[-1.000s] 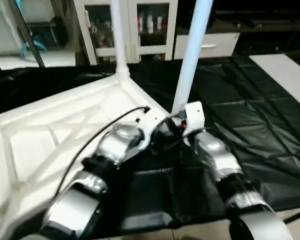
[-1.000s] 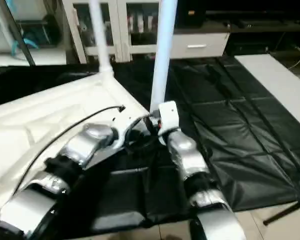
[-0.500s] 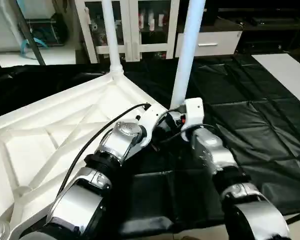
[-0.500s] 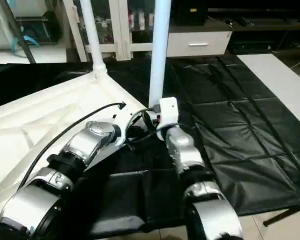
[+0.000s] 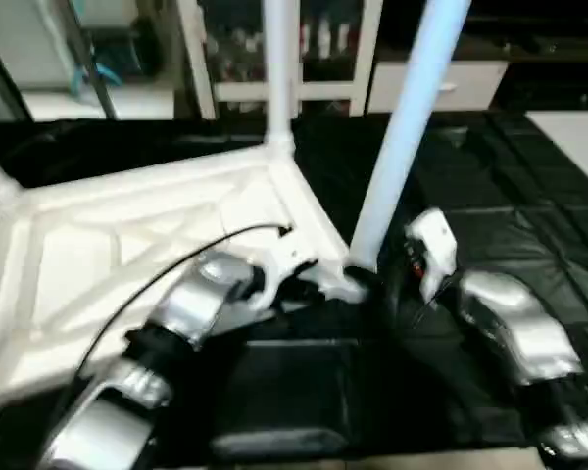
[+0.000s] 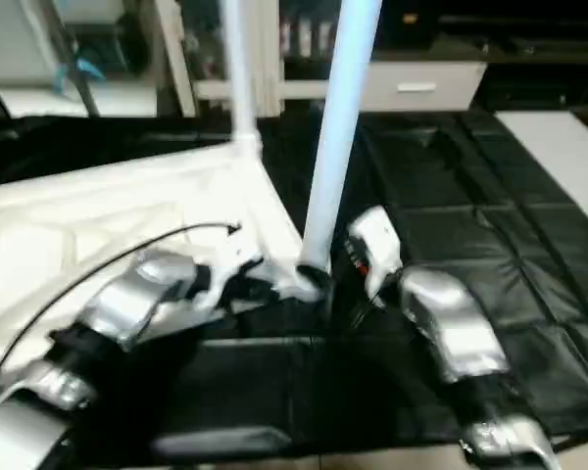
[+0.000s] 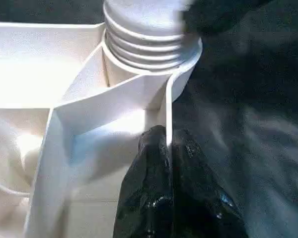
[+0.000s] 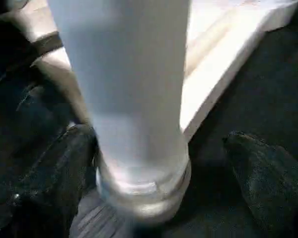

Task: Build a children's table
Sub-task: Rotate leg to tighten

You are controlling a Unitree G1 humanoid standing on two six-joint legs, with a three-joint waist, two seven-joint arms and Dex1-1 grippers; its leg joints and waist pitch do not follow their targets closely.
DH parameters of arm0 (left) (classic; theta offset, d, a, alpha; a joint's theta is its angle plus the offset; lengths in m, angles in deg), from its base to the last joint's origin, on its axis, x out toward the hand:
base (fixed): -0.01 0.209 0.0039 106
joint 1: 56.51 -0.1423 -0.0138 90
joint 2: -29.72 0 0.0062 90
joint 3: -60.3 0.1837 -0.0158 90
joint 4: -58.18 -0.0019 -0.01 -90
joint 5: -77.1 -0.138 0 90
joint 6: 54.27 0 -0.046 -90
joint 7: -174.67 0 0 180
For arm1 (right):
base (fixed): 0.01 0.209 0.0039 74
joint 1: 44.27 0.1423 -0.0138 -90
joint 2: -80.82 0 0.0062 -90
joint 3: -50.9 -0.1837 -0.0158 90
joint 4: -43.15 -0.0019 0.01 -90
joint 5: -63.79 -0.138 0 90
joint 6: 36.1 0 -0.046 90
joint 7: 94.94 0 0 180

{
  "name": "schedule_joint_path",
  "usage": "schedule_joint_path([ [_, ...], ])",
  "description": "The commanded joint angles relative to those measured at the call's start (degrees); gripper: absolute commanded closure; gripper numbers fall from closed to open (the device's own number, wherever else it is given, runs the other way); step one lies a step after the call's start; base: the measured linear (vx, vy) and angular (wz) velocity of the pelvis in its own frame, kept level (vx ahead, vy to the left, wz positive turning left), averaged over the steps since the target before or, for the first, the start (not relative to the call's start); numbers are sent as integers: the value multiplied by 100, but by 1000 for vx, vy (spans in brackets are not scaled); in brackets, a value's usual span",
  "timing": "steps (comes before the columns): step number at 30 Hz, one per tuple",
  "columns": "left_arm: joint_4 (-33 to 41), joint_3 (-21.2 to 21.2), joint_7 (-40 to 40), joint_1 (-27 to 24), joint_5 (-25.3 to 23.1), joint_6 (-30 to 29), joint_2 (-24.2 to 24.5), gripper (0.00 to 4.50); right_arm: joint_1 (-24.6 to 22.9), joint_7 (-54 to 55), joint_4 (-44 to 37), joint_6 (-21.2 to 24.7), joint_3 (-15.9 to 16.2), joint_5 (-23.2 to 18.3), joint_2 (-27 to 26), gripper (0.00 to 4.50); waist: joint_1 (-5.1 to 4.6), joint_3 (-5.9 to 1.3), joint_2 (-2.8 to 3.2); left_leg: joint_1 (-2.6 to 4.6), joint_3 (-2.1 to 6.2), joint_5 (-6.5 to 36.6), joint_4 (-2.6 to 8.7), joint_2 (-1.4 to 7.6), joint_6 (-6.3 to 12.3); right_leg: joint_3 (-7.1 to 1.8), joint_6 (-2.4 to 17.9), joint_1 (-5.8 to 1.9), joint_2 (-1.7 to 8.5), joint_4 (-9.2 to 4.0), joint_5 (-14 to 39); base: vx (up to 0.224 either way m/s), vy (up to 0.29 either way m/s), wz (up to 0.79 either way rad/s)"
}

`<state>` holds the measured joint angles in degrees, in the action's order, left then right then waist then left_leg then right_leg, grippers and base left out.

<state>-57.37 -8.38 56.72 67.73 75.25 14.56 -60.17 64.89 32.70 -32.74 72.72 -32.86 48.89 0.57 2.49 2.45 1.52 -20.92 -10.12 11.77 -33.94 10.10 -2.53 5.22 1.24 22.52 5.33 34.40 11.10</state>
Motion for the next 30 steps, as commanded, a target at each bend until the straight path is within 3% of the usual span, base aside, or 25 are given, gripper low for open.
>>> schedule_joint_path([
  [1, 27, 131, 314, -87, 111, -43, 62, 450, -35, -240, -209, 235, 31, -107, 149, 8, 0, -308, -117, 29, 89, 618, 393, 358, 675, -333, 1331, -292, 386, -382, 761, 0, 0, 0],
  [5, 5, 85, 358, -51, 128, -41, 111, 450, -19, -332, -140, 210, 84, -68, 209, 8, -14, -310, -111, 24, 82, 681, 381, 336, 554, -329, 1329, -278, 391, -400, 892, 0, 0, 0],
  [11, 24, 88, 341, -64, 129, -92, 110, 450, 159, -240, 134, 104, 35, -39, 22, 8, -3, -330, -108, 14, 88, 516, 364, 328, 578, -321, 1397, -296, 394, -362, 623, 0, 0, 0],
  [20, 41, 63, 290, -70, 117, -154, 139, 450, 302, -358, 370, -18, 103, -40, -111, 89, 32, -334, -119, 22, 87, 470, 352, 330, 619, -317, 1441, -303, 399, -338, 561, 0, 0, 0],
  [27, -6, 55, 311, -42, 95, -133, 177, 450, 269, -592, 388, -36, 182, 6, -21, 141, 35, -340, -168, 18, 82, 380, 338, 328, 647, -321, 1420, -310, 399, -320, 507, 0, 0, 0],
  [29, -27, 49, 231, -40, 77, -143, 141, 450, 283, -663, 460, -58, 198, 19, -3, 169, 40, -338, -154, 16, 83, 372, 333, 326, 652, -321, 1420, -304, 401, -321, 542, 0, 0, 0],
  [30, 2, 26, 199, -46, 101, -173, 113, 450, 289, -689, 479, -67, 211, 27, -7, 169, 47, -336, -188, 13, 85, 415, 335, 328, 645, -317, 1421, -303, 409, -318, 622, 0, 0, 0],
])
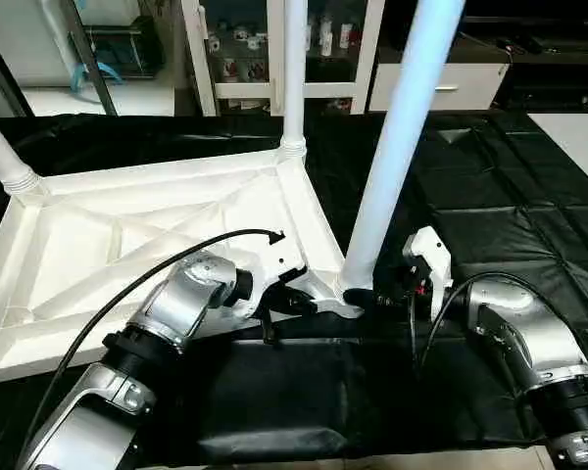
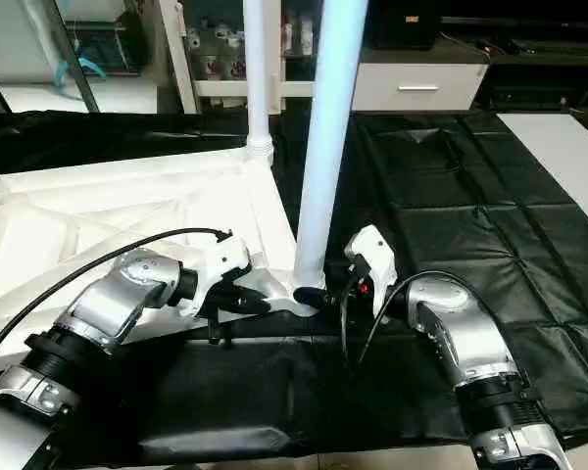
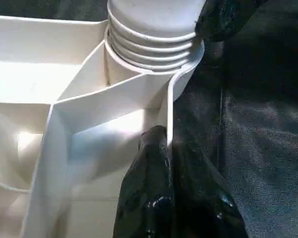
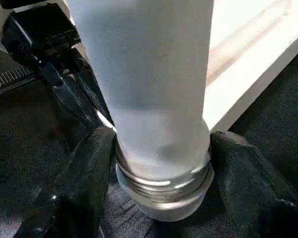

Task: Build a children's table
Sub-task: Rotate leg to tighten

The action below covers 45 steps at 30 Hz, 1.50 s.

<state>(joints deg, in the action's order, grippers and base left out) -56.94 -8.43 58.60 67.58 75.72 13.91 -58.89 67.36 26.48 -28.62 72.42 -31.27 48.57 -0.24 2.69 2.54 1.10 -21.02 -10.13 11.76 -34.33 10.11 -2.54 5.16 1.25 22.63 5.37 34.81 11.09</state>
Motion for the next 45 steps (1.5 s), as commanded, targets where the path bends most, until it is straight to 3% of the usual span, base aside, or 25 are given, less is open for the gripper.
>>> schedule_joint_path([
  [1, -35, 26, 5, -32, 60, -114, -21, 450, 43, -73, 71, -39, 54, 63, 72, 176, 27, -346, -139, 23, 83, 436, 371, 322, 636, -311, 1416, -313, 402, -361, 658, 0, 0, 0],
  [5, 45, 12, -46, -49, 78, -173, -54, 450, 60, -82, 212, -120, 78, 127, -6, 185, 46, -328, -182, 25, 86, 551, 383, 326, 548, -315, 1313, -299, 406, -390, 972, 0, 0, 0],
  [10, 42, -40, -142, -38, 73, -177, -70, 450, 94, 173, 415, -279, 3, 157, -190, 185, 39, -326, -176, 17, 90, 575, 386, 323, 521, -316, 1330, -297, 410, -385, 909, 0, 0, 0],
  [11, 2, -44, -205, -14, 47, -172, -92, 450, 131, 371, 500, -344, -47, 193, -274, 185, 40, -322, -146, 16, 95, 599, 388, 321, 501, -317, 1329, -298, 410, -388, 940, 0, 0, 0],
  [12, -22, -46, -247, 1, 31, -171, -106, 450, 155, 491, 554, -385, -78, 217, -326, 185, 24, -314, -161, 16, 92, 683, 396, 320, 455, -316, 1309, -292, 406, -409, 1037, 0, 0, 0],
  [14, -243, -125, -573, 115, -30, -156, -256, 450, 227, 1026, 748, -519, -181, 337, -538, 185, 1, -301, -160, 15, 100, 819, 415, 317, 373, -309, 1247, -284, 401, -434, 1264, 0, 0, 0],
  [15, -339, -151, -679, 166, -48, -146, -317, 450, 250, 1243, 814, -560, -207, 396, -614, 185, -12, -303, -79, 30, 111, 880, 416, 307, 282, -308, 1206, -280, 401, -442, 1395, 0, 0, 0],
  [16, -384, -160, -729, 189, -58, -142, -344, 450, 256, 1335, 841, -575, -218, 415, -654, 186, -38, -314, -128, 28, 105, 887, 416, 306, 241, -309, 1193, -287, 394, -457, 1353, 0, 0, 0],
  [17, -611, -201, -978, 305, -110, -126, -483, 450, 289, 1804, 984, -650, -274, 509, -862, 186, -42, -312, -134, 23, 109, 875, 419, 305, 231, -310, 1192, -288, 391, -452, 1325, 0, 0, 0],
  [24, -1537, -364, -1966, 822, -223, -109, -1112, 450, 784, 3944, 2046, -956, -274, 1089, -1788, 186, -105, -329, -114, 13, 117, 803, 426, 282, 96, -310, 1225, -286, 387, -437, 1154, 0, 0, 0],
  [25, -1719, -416, -2171, 921, -241, -81, -1211, 450, 949, 4242, 2300, -965, -324, 1091, -1951, 188, -111, -330, -67, 35, 109, 858, 416, 278, 108, -316, 1258, -263, 387, -438, 1130, 0, 0, 0],
  [30, -2167, -555, -2674, 1212, -297, 11, -1503, 450, 1585, 5213, 3157, -1076, -516, 1089, -2468, 197, -141, -354, -83, 22, 104, 694, 405, 272, 209, -314, 1423, -300, 376, -391, 603, 0, 0, 0],
  [32, -2335, -562, -2691, 1295, -346, 129, -1559, 450, 1890, 5484, 3528, -1352, -637, 1075, -2664, 197, -167, -359, -41, 50, 102, 806, 407, 276, 181, -312, 1468, -277, 379, -396, 579, 0, 0, 0],
  [34, -2350, -558, -2674, 1284, -363, 144, -1536, 450, 1960, 5470, 3575, -1520, -636, 1110, -2678, 197, -176, -346, -68, 45, 95, 859, 414, 287, 211, -313, 1495, -286, 376, -392, 485, 0, 0, 0],
  [39, -2347, -525, -2561, 1181, -409, 180, -1400, 450, 1785, 4932, 3242, -1754, -606, 1023, -2598, 197, -171, -346, -84, 31, 86, 781, 401, 289, 394, -317, 1527, -310, 389, -378, 433, 0, 0, 0],
  [40, -2343, -520, -2548, 1173, -411, 182, -1389, 450, 1760, 4885, 3195, -1769, -616, 998, -2588, 141, -162, -349, -94, 29, 82, 735, 393, 290, 436, -324, 1523, -317, 394, -377, 403, 0, 0, 0],
  [43, -2233, -448, -2312, 1068, -457, 242, -1245, 450, 1507, 4557, 2705, -1752, -688, 843, -2415, 121, -120, -356, -95, 30, 82, 561, 386, 305, 545, -327, 1514, -327, 397, -360, 247, 0, 0, 0],
  [45, -1972, -394, -2023, 896, -451, 261, -1079, 450, 1210, 4291, 2177, -1627, -691, 802, -2134, 86, -71, -359, -62, 46, 75, 478, 382, 312, 598, -324, 1572, -309, 383, -339, 74, 0, 0, 0],
])
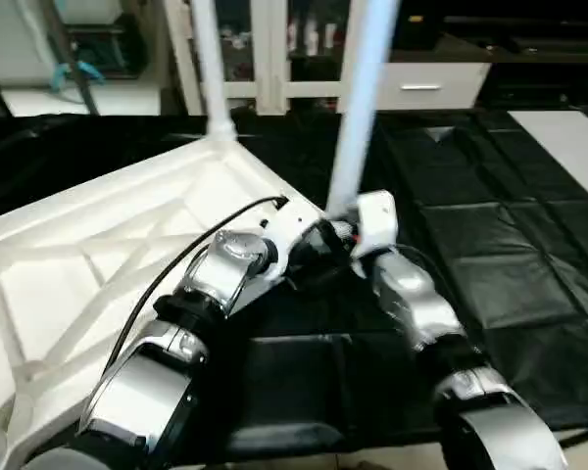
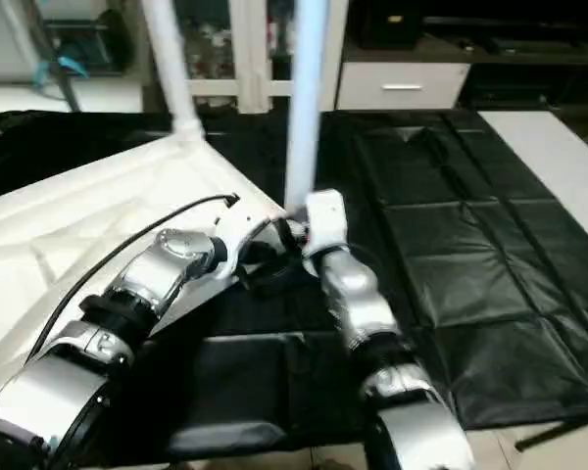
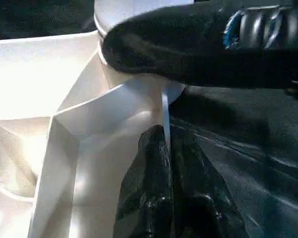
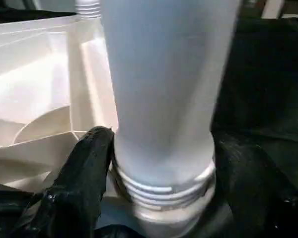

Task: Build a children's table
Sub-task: Rotate leg to tighten

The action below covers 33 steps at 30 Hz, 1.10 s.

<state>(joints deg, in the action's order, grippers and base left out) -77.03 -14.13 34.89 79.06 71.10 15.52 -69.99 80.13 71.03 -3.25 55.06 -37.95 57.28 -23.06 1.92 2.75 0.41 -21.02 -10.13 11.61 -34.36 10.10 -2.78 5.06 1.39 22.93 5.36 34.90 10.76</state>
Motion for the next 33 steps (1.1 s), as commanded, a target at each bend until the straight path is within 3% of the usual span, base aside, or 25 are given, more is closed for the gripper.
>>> schedule_joint_path([
  [1, 293, 243, 578, -393, 34, 106, 170, 450, -316, -526, -837, 375, -21, -188, 427, 86, 32, -371, 13, 58, 76, 546, 394, 323, 626, -317, 1552, -336, 387, -352, 130, 0, 0, 0],
  [3, 465, 310, 756, -489, 45, 153, 265, 450, -473, -770, -1139, 563, -15, -281, 597, 74, 81, -367, -6, 45, 75, 572, 398, 325, 692, -326, 1499, -352, 389, -356, 187, 0, 0, 0],
  [7, 1037, 451, 1203, -738, 146, -198, 523, 450, -905, -1882, -1915, 920, 179, -480, 1245, 36, 134, -336, -64, 78, 68, 932, 425, 341, 460, -333, 1343, -314, 398, -440, 923, 0, 0, 0],
  [11, 1661, 671, 1876, -1030, 270, -281, 883, 450, -1235, -2969, -2496, 1175, 351, -822, 1821, 36, 150, -328, -17, 44, 93, 959, 446, 356, 447, -330, 1240, -319, 393, -434, 984, 0, 0, 0],
  [13, 2046, 757, 2223, -1195, 336, -352, 1092, 450, -1404, -3589, -2841, 1448, 412, -1072, 2128, 36, 149, -333, -28, 38, 88, 917, 436, 347, 467, -334, 1251, -317, 386, -430, 937, 0, 0, 0],
  [15, 2187, 760, 2365, -1233, 362, -345, 1179, 450, -1434, -3912, -2892, 1547, 515, -1050, 2310, 36, 146, -323, -26, 30, 92, 948, 442, 347, 464, -330, 1258, -313, 382, -430, 996, 0, 0, 0],
  [18, 2232, 751, 2425, -1216, 394, -386, 1202, 450, -1434, -4137, -2866, 1573, 614, -1030, 2371, 36, 141, -308, -16, 52, 85, 1117, 448, 339, 350, -328, 1240, -281, 384, -475, 1294, 0, 0, 0],
  [21, 2272, 761, 2423, -1207, 410, -428, 1212, 450, -1439, -4220, -2836, 1576, 715, -997, 2385, 36, 143, -321, 1, 45, 99, 1100, 449, 337, 293, -326, 1230, -292, 386, -464, 1250, 0, 0, 0],
  [26, 2436, 817, 2407, -1243, 437, -539, 1237, 450, -1377, -4157, -2657, 1399, 762, -878, 2298, 36, 155, -355, 5, 32, 93, 687, 413, 333, 399, -322, 1412, -313, 375, -381, 528, 0, 0, 0],
  [33, 2483, 808, 2410, -1235, 415, -606, 1244, 450, -1275, -4218, -2532, 1320, 759, -862, 2192, 36, 152, -344, 4, 37, 95, 846, 421, 334, 370, -318, 1403, -314, 383, -406, 771, 0, 0, 0],
])
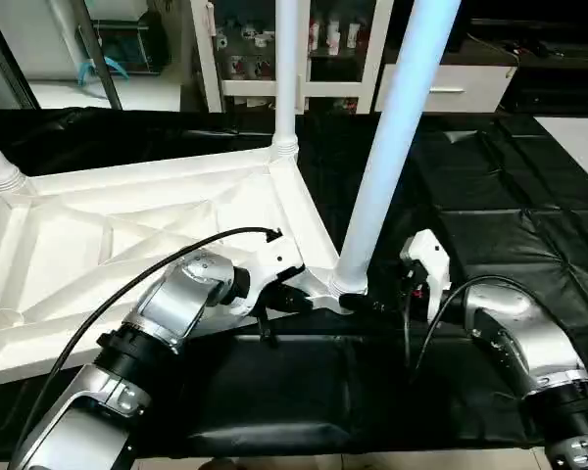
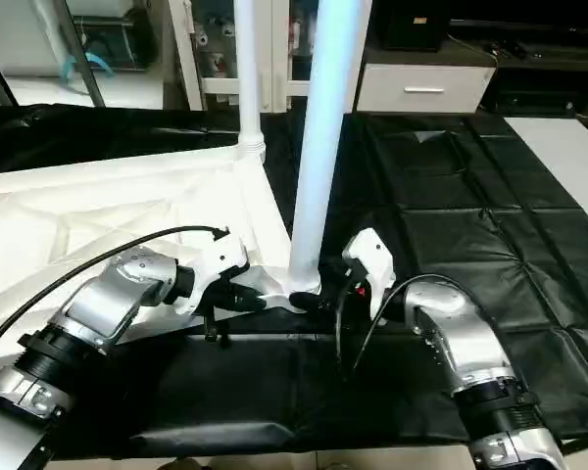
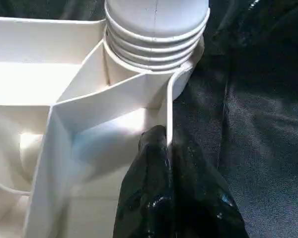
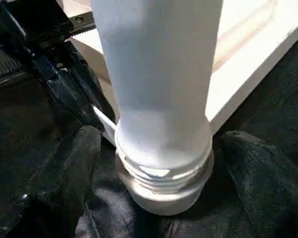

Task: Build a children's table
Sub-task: Rotate leg to tighten

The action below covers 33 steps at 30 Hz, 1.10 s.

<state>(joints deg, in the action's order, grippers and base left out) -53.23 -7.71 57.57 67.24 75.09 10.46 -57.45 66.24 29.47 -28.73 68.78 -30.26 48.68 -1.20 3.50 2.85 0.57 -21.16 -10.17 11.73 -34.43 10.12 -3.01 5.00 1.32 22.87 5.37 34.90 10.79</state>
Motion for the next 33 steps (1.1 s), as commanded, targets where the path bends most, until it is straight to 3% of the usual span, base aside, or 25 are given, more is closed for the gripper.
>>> schedule_joint_path([
  [1, 105, 167, 140, -53, 17, -104, -8, 450, 116, -69, 19, -52, -11, -7, 5, 36, -4, -351, -9, 58, 99, 864, 430, 335, 373, -314, 1404, -306, 380, -408, 792, 0, 0, 0],
  [2, 113, 170, 134, -54, 22, -114, -4, 450, 120, -84, 27, -65, -16, -13, 2, 62, -2, -354, -9, 60, 101, 858, 431, 338, 366, -315, 1399, -308, 379, -403, 779, 0, 0, 0],
  [15, 47, 191, 113, -24, 21, -113, 23, 450, 125, -305, 123, -95, -42, -52, -40, 168, 2, -375, -2, 51, 98, 642, 401, 326, 460, -308, 1471, -325, 373, -363, 479, 0, 0, 0],
  [30, -27, 180, 19, -3, -15, -99, -5, 450, 105, -126, 236, -167, -55, 43, -194, 180, 9, -381, -12, 48, 98, 588, 390, 325, 496, -306, 1509, -335, 379, -348, 418, 0, 0, 0],
  [33, -255, 66, -295, 92, -40, -65, -194, 450, 190, 617, 560, -389, -130, 312, -470, 180, -15, -349, -26, 57, 97, 843, 417, 323, 365, -306, 1420, -314, 380, -404, 864, 0, 0, 0],
])
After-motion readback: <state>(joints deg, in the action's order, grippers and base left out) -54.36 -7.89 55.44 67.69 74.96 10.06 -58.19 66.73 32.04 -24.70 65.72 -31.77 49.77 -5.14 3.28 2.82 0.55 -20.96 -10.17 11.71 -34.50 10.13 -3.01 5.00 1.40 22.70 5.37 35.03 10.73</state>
